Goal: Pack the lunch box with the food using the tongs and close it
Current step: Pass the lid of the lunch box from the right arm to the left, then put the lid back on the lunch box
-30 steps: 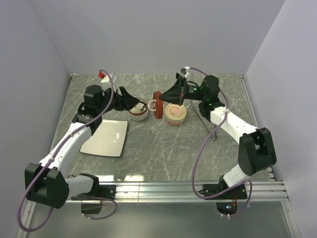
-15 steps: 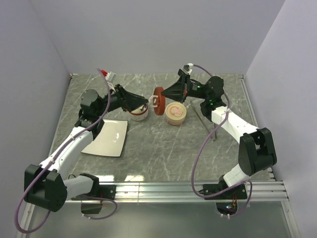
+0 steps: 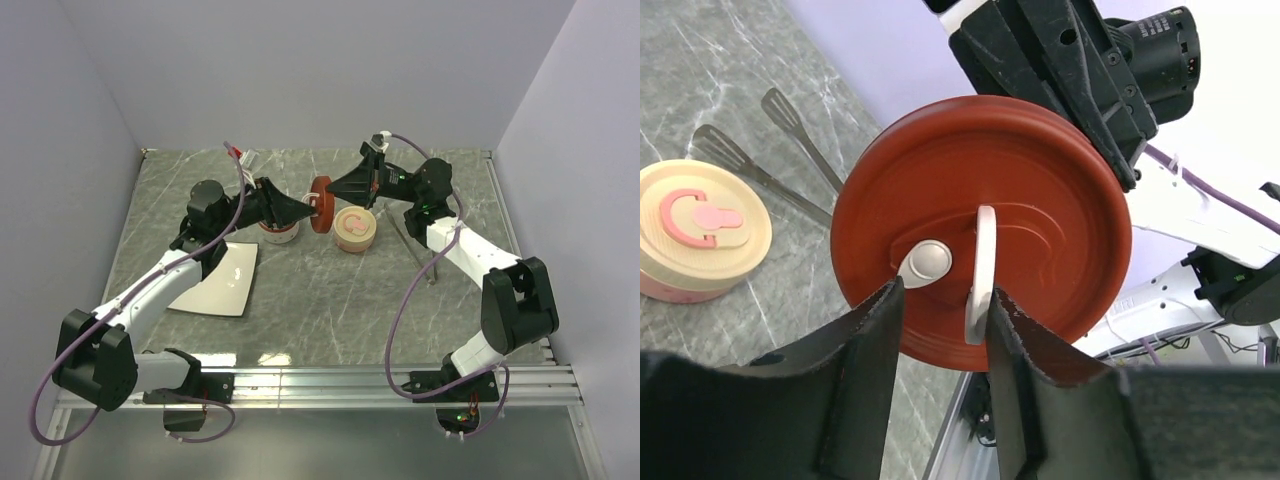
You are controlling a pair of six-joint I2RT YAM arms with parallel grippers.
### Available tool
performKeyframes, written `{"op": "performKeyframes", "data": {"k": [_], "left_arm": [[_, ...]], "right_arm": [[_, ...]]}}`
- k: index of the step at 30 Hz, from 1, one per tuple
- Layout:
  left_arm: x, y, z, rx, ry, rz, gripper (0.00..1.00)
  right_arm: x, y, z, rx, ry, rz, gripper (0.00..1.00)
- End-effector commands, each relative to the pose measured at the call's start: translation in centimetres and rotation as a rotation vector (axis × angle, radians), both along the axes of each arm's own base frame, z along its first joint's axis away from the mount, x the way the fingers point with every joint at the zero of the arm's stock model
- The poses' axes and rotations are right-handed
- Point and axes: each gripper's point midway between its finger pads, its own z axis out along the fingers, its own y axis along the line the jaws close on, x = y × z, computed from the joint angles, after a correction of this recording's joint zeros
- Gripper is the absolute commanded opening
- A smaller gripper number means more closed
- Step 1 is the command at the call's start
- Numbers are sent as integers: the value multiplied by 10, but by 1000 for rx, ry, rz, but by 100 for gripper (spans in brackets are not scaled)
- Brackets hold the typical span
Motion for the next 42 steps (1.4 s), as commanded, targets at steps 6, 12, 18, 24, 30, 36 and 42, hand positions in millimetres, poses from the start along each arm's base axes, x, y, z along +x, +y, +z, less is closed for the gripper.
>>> {"op": "performKeyframes", "data": {"k": [6, 12, 18, 24, 30, 36, 42], "left_arm": [[2, -1, 27, -51, -66, 5, 31], [4, 6, 20, 8, -72, 23, 0], [34, 39, -16, 281, 41, 248, 0], [68, 82, -42, 452, 210, 548, 0], [89, 109, -74, 659, 301, 753, 0], [108, 108, -112, 890, 380, 770, 0], [131, 105, -119, 1023, 357, 788, 0]], "right_arm": [[-10, -6, 15, 38, -68, -5, 0], [1, -7, -1, -64, -74, -20, 40], [39, -38, -20, -227, -116, -171, 78], [54, -63, -22, -274, -154, -246, 79], [58, -72, -19, -296, -189, -275, 78], [61, -78, -23, -328, -223, -295, 78], [62, -84, -30, -342, -219, -308, 78]]}}
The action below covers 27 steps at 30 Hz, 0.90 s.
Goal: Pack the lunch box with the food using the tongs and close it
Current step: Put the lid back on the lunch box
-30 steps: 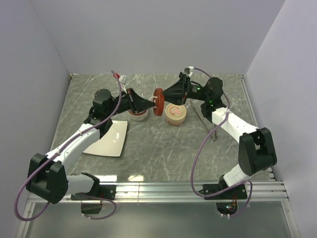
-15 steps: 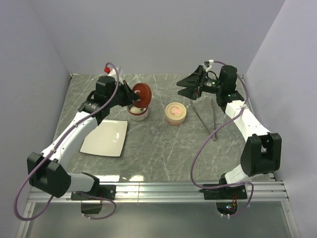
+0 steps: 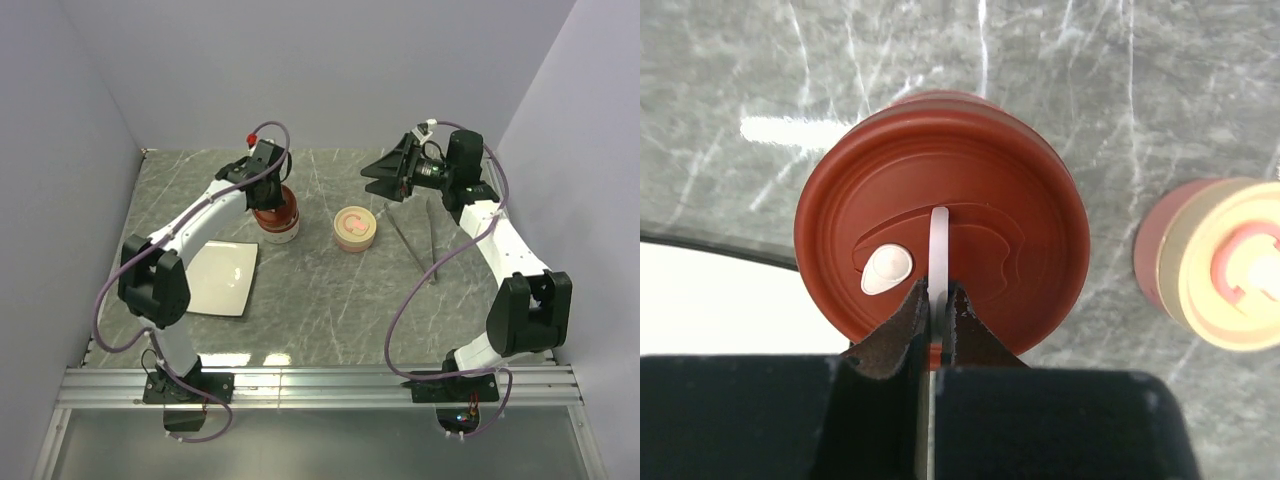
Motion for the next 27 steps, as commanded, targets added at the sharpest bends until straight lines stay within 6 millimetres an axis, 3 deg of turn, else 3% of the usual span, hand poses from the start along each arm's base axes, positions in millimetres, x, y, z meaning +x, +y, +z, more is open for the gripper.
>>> {"op": "performKeyframes", "data": {"k": [1, 10, 16, 27], "left_arm": [[12, 10, 19, 98, -33, 13, 0], [20, -1, -13, 92, 82, -14, 0], [29, -12, -3, 44, 59, -33, 0], [25, -12, -30, 70, 125, -56, 0]], "right_arm": [[-6, -7, 23, -8, -100, -10, 78], [-11, -8, 3, -5, -48, 4, 78], [-12, -9, 2, -12, -50, 1, 78], [-15, -9, -3, -7, -34, 1, 77]]}}
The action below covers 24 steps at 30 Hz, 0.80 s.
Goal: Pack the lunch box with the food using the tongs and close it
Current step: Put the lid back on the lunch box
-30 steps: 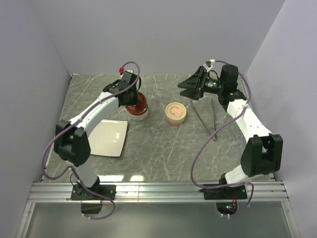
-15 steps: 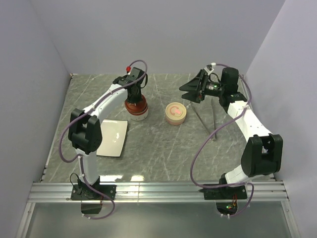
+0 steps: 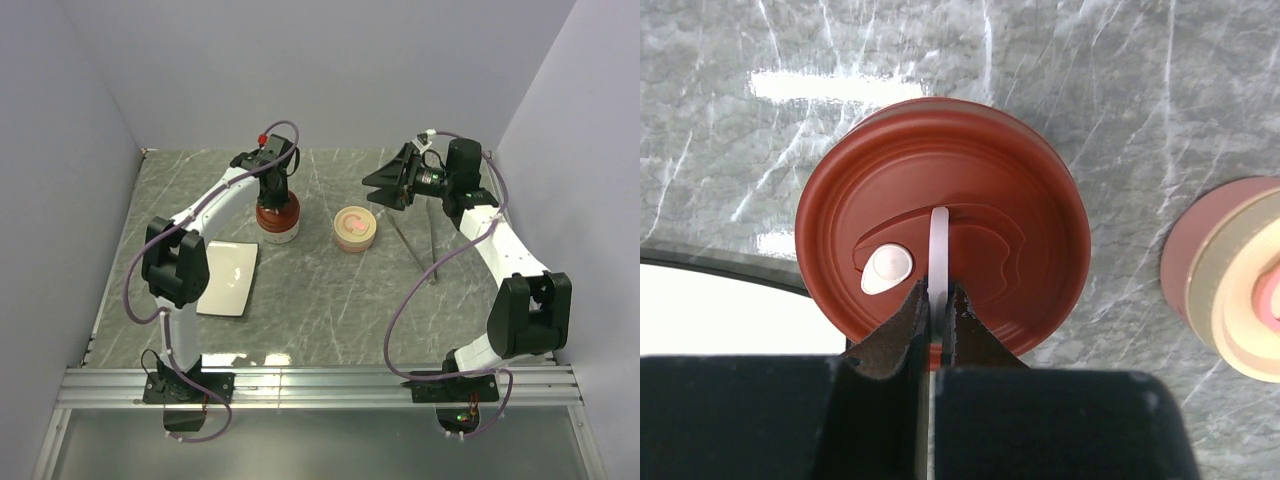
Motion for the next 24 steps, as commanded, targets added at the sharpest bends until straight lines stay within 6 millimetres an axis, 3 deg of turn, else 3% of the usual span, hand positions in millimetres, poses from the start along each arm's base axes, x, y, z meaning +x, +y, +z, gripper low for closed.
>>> {"op": "performKeyframes", "data": {"k": [1, 19, 24], "left_arm": [[6, -3, 2, 2, -6, -24, 0], [6, 0, -18, 31, 48, -52, 0], [8, 1, -3, -2, 26, -60, 0]], "right_arm": [[-10, -3, 18, 8, -76, 7, 78], [-12, -3, 16, 12, -68, 2, 77], [-12, -3, 16, 12, -68, 2, 77]]}}
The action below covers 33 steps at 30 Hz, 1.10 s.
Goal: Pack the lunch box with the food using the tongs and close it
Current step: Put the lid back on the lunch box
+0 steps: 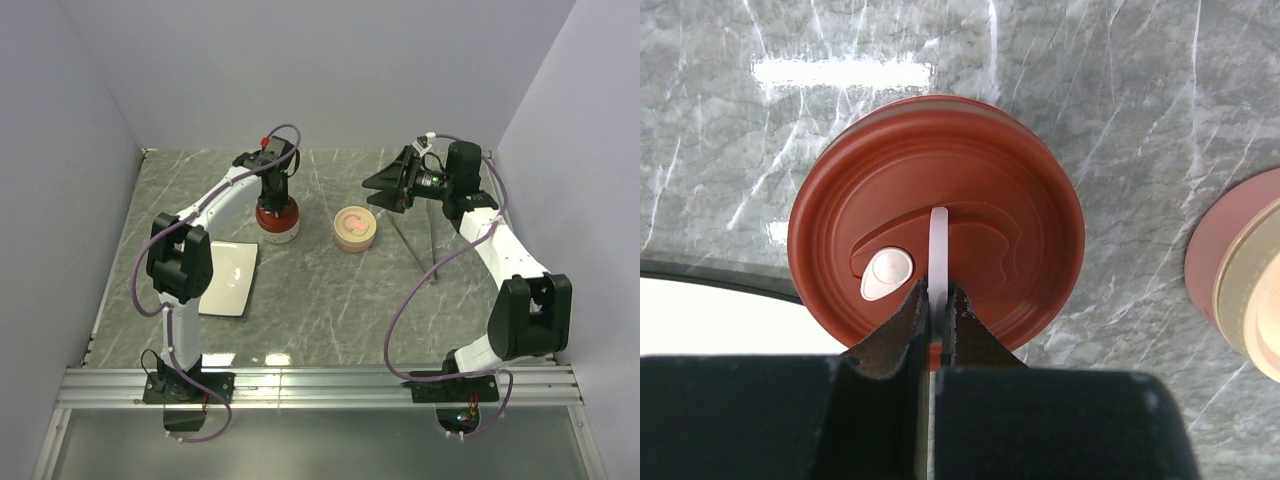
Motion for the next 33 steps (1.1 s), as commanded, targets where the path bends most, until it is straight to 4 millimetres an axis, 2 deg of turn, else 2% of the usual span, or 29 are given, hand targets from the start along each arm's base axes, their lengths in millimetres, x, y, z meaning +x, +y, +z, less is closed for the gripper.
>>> {"op": "performKeyframes", "data": {"k": [1, 5, 8, 17, 23, 27, 33], "left_arm": [[6, -3, 19, -35, -30, -28, 0], [3, -4, 43, -54, -80, -42, 0], [2, -1, 48, -47, -89, -43, 0], [10, 1, 39, -37, -72, -38, 0], [12, -3, 54, -67, -103, -52, 0], [9, 0, 56, -61, -105, -48, 0], [11, 3, 42, -69, -65, -38, 0]], "right_arm": [[-9, -2, 21, 11, -83, 6, 77], [-9, -2, 21, 12, -80, 4, 77], [-8, -3, 20, 11, -79, 1, 77], [-9, -3, 20, 7, -85, 1, 77], [-9, -2, 18, 5, -85, 5, 77], [-9, -2, 17, 5, -81, 5, 77], [-9, -2, 16, 5, -81, 5, 77]]}}
